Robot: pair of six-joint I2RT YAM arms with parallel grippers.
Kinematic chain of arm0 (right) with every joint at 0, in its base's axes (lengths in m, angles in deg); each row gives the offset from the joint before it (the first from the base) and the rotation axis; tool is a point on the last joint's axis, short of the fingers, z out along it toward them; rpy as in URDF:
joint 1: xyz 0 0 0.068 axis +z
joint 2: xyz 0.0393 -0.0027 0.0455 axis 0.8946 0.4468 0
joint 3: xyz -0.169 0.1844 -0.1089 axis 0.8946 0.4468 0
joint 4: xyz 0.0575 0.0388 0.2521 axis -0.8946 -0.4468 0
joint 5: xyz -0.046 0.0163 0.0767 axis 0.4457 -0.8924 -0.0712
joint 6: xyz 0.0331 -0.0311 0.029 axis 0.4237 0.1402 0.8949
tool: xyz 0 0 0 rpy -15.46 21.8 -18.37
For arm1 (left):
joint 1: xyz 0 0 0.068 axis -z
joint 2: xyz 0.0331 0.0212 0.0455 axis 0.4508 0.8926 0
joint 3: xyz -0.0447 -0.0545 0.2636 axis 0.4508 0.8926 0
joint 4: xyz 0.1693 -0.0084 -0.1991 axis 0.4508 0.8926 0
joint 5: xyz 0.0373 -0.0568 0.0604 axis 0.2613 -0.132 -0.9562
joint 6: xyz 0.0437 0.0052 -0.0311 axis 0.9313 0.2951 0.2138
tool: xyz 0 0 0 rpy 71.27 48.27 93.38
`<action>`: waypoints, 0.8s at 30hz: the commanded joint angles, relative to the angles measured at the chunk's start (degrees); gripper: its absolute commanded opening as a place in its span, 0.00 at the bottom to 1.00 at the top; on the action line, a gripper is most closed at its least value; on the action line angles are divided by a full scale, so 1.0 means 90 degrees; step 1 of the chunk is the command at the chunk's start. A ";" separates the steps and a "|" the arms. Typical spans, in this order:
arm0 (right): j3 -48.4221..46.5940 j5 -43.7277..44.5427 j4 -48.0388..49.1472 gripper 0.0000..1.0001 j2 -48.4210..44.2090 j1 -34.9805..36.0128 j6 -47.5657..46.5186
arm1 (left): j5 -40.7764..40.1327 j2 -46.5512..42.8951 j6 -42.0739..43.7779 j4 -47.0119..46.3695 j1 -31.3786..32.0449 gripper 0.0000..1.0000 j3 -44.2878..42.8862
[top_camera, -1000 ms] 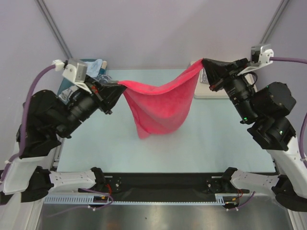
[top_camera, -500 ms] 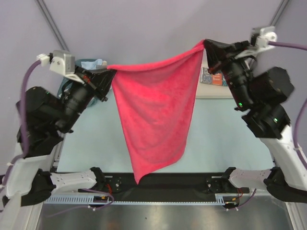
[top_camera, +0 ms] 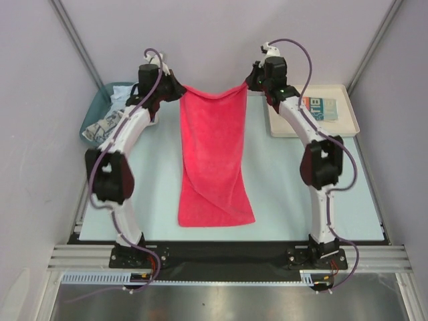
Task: Fold and stack the towels
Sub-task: Flatten out the crumpled towel, then fold the towel
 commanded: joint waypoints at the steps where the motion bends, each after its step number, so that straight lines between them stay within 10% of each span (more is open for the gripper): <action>1: -0.2279 -0.0686 -0.0023 0.00 0.1138 -0.0324 0.0515 | 0.0831 0.1358 -0.0430 -0.0359 -0.0366 0.00 -0.1943; 5: -0.3559 -0.0891 -0.0240 0.00 0.2421 -0.0549 0.0954 | 0.0919 0.2514 -0.0401 0.0169 -0.0541 0.00 -0.3414; 9: -0.2204 -0.0902 0.0929 0.00 0.2033 -0.0686 0.1286 | 0.1017 0.2781 -0.0469 0.0053 -0.0610 0.00 -0.3465; 24: 0.0403 -0.0892 0.1118 0.00 0.0714 -0.0637 0.1658 | 0.0930 0.1561 -0.0567 -0.0758 -0.0620 0.00 -0.0634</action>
